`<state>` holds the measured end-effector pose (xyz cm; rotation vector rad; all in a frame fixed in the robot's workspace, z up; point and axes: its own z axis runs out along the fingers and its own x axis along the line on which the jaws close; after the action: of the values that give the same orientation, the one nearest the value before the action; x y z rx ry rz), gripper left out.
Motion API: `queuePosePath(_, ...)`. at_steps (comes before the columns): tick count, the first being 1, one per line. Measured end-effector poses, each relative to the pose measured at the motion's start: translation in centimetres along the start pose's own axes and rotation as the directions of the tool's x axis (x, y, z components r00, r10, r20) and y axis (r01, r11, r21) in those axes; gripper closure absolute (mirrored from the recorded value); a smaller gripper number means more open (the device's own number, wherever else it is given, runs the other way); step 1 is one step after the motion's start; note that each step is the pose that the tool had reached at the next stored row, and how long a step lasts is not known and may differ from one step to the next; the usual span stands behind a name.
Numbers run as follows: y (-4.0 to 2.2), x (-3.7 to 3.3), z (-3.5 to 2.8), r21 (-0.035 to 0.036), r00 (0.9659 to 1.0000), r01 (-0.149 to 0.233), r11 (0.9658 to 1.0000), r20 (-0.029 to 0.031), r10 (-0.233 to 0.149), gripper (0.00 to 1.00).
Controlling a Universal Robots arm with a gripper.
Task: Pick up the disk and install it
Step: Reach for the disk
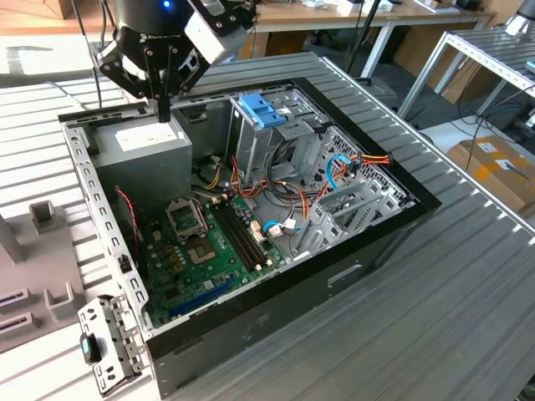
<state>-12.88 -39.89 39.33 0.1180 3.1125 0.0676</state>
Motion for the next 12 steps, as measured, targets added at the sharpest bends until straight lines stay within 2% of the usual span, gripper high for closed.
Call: queuePosePath(12,-0.03,0.33,-0.01,0.0000,1.0000,0.000,1.0000,0.0000,0.000,0.89)
